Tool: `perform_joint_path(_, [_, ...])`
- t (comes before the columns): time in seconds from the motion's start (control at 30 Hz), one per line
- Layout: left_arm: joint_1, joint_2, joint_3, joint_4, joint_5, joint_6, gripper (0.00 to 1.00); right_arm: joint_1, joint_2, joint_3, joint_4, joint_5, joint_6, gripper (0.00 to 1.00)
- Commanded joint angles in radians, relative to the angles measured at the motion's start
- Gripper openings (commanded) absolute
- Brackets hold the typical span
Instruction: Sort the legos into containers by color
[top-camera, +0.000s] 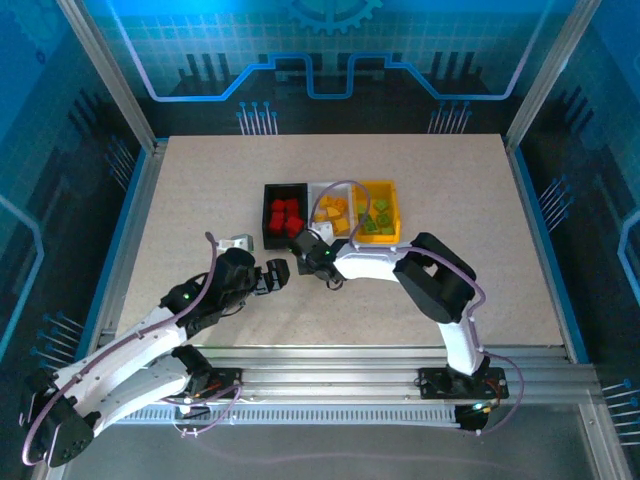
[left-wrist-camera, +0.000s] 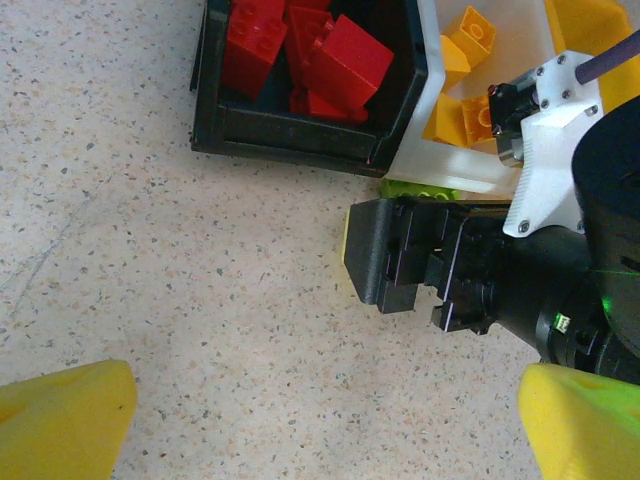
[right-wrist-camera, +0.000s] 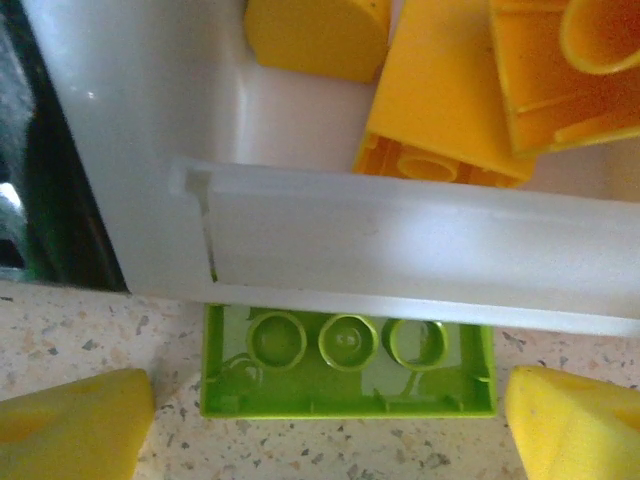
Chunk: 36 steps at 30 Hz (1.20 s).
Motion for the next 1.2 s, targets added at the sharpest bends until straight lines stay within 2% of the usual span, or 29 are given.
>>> perform_joint_path(0.0, [0.011,-0.017,-0.016,-0.016,0.002,0.018,0.99,0.0,0.053,0.006,-0.049,0.073,0.039,0.85])
perform_joint_path(0.13, [0.011,-0.016,-0.02,-0.016,0.004,0.016,0.99,-0.004,0.051,-0.006,-0.021,0.056,0.018,0.73])
perform_joint_path(0.43, [0.013,-0.019,-0.021,-0.021,0.008,0.013,0.99,-0.011,0.021,-0.041,-0.015,0.055,0.03,0.63])
perform_joint_path(0.7, [0.012,-0.029,-0.024,-0.028,0.003,0.013,0.99,0.006,-0.08,-0.146,0.006,0.041,0.035,0.61])
perform_joint_path(1.17, [0.016,-0.034,-0.035,-0.018,0.002,0.012,0.99,0.048,-0.403,-0.426,-0.031,0.068,0.091,0.62])
